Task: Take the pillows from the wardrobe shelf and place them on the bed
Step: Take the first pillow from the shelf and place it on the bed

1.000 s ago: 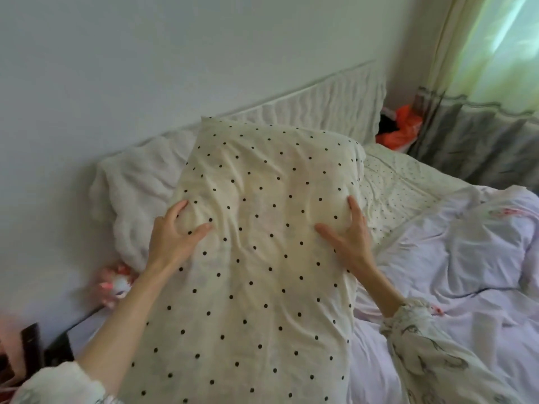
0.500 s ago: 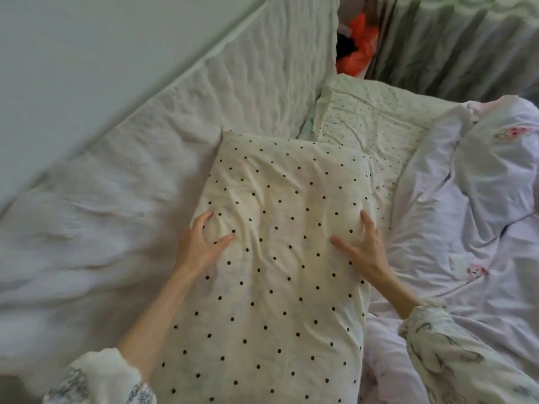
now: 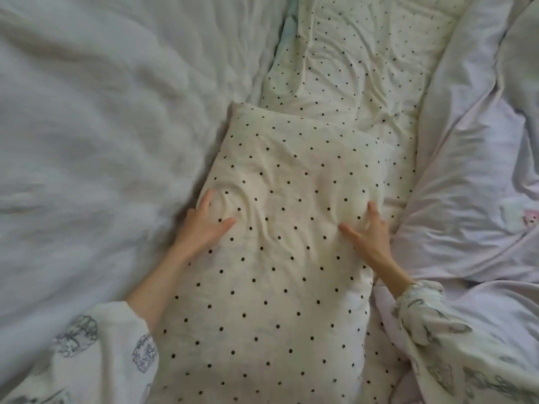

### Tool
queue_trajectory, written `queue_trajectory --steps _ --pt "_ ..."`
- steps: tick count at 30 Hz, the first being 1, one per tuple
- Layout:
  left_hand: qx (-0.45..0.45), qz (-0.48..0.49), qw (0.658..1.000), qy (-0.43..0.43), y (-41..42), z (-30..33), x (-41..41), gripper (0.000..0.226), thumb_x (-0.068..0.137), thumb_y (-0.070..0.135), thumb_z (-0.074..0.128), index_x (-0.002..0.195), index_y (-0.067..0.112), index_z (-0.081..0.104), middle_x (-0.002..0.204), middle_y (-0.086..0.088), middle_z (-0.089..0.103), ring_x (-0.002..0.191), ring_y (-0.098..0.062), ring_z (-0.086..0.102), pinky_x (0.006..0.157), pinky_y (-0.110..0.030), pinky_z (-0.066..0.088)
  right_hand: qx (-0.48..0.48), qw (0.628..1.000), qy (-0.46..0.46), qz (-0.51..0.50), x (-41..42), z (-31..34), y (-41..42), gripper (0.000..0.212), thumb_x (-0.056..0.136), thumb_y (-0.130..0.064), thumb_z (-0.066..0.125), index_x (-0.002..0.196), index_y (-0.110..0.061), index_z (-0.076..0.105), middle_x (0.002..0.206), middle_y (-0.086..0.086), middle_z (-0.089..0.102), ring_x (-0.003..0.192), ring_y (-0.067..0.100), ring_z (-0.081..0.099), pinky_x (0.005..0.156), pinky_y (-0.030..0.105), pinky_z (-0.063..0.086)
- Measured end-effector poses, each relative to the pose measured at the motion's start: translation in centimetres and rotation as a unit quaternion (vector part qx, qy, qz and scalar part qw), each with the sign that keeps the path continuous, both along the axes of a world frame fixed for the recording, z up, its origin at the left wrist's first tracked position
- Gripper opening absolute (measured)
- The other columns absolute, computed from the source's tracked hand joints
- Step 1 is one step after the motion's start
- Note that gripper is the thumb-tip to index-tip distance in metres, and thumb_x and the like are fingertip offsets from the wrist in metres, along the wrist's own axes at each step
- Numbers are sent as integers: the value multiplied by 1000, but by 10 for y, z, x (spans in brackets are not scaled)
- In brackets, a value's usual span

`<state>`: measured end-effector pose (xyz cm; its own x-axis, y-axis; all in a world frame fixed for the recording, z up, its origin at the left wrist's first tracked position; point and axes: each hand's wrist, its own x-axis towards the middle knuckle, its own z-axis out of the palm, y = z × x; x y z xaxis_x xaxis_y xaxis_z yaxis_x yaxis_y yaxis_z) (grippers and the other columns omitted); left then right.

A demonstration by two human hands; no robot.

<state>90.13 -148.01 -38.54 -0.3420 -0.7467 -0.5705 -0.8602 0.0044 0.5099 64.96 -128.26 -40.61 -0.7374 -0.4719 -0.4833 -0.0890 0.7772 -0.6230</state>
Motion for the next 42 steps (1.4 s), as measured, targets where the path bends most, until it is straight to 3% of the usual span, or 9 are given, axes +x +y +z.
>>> queue_trajectory --steps 8,13,17,21,23,27,31,35,42 --pt "-22 24 999 38 -58 -26 -52 97 72 70 53 146 32 2 154 -4 23 140 -23 25 110 -37 23 -82 996 10 -17 -12 -34 -10 86 79 -44 66 146 -28 15 149 5 24 137 18 22 106 33 19" --pt "59 153 970 178 -74 -21 -83 104 69 44 76 147 20 12 149 3 34 127 -12 42 107 -32 36 -100 995 -12 -22 -27 -27 -21 80 75 -42 71 141 -21 30 135 9 46 126 21 41 106 43 34" --pt "-26 122 959 256 -82 6 -92 86 68 21 80 141 18 34 134 8 47 116 -6 51 90 -11 43 -110 993 38 -27 -24 -15 -25 82 75 -42 71 142 -21 28 131 7 42 111 3 32 94 22 27" --pt "-83 103 948 290 -102 27 -108 85 67 30 78 140 24 36 143 6 43 125 -5 46 106 -29 38 -152 978 128 -60 -32 -8 -44 88 76 -46 68 145 -17 22 132 5 39 101 -12 24 86 5 18" --pt "-100 99 955 260 -108 25 -113 77 71 31 72 139 24 38 141 4 45 122 -7 48 106 -29 38 -129 984 112 -48 -39 -11 -51 87 81 -46 64 147 -17 16 133 6 35 106 -8 25 90 8 19" --pt "-84 28 992 95 -94 0 -98 65 83 29 60 142 25 33 145 -8 39 129 -21 41 108 -32 32 -13 994 94 56 -23 -24 -45 79 86 -43 57 147 -24 10 155 11 3 142 25 6 113 44 14" --pt "-92 -12 996 18 -45 -17 -49 64 88 29 55 145 24 26 151 -10 27 138 -24 25 113 -36 22 -41 992 78 90 11 -29 -15 75 89 -42 54 148 -29 10 156 5 -12 143 19 -8 116 43 9" --pt "-100 -4 995 -1 3 -23 10 64 89 38 53 145 27 23 154 -10 17 142 -22 14 113 -37 15 -34 998 -4 61 42 -26 29 69 91 -38 51 147 -27 11 157 5 0 144 16 -1 113 36 10" --pt "1 54 998 -12 11 -10 39 93 74 56 64 147 27 14 152 -1 26 136 -22 31 111 -40 27 -44 994 -86 46 64 -18 48 83 87 -40 58 148 -21 4 157 -2 8 142 16 17 112 28 12"
